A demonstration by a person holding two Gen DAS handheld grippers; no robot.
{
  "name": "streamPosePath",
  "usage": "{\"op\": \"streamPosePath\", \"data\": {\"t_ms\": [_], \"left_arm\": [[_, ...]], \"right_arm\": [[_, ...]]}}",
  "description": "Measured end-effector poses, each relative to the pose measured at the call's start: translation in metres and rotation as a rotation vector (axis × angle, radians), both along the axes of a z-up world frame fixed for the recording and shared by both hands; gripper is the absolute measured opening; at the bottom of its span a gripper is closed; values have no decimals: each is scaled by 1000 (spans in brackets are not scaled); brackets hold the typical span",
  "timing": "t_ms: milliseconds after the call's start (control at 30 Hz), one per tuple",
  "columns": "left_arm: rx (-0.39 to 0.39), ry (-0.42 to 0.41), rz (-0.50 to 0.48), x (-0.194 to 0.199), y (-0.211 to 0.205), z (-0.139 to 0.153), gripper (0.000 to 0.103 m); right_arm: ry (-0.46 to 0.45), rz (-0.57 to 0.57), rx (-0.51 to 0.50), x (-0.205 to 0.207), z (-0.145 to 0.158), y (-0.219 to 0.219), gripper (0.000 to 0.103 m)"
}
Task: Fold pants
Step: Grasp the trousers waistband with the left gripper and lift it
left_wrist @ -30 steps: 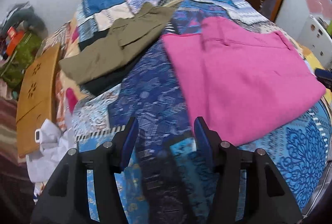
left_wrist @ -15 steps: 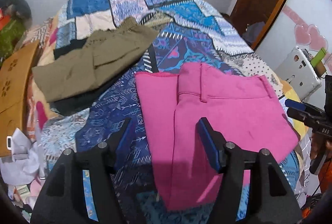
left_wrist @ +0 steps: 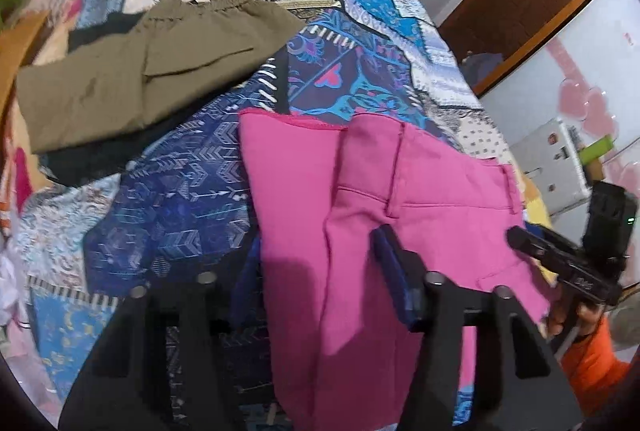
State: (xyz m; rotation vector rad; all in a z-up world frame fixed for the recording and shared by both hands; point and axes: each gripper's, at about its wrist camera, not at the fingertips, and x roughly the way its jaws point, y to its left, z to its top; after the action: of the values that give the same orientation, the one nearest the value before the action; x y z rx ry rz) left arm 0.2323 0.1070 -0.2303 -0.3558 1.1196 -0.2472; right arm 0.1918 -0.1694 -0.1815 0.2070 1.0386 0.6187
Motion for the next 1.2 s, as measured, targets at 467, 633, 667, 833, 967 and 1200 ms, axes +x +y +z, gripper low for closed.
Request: {"op": "streamPosePath", "data": {"t_ms": [467,633,667,833,967,1200], "left_arm": [[112,-144,21,-10,-9,46,9],[172,-238,48,-11,1,78,9],[180,-261,61,-10,6,88,9],[215,-334,116,-3,31,118,9],[240,-366,158,12,56,128,9],[263,-363,242,45,103,122,9]], "right_arm": [[-138,24,5,11,37,11,13],[-222,52,4,21,60,30,12],[-234,59,5,24,65,35,12],[-305,90,20,47,91,62,12],[-362,112,27,63,108,88,12],[-400,151,11,100,111,138,12]]}}
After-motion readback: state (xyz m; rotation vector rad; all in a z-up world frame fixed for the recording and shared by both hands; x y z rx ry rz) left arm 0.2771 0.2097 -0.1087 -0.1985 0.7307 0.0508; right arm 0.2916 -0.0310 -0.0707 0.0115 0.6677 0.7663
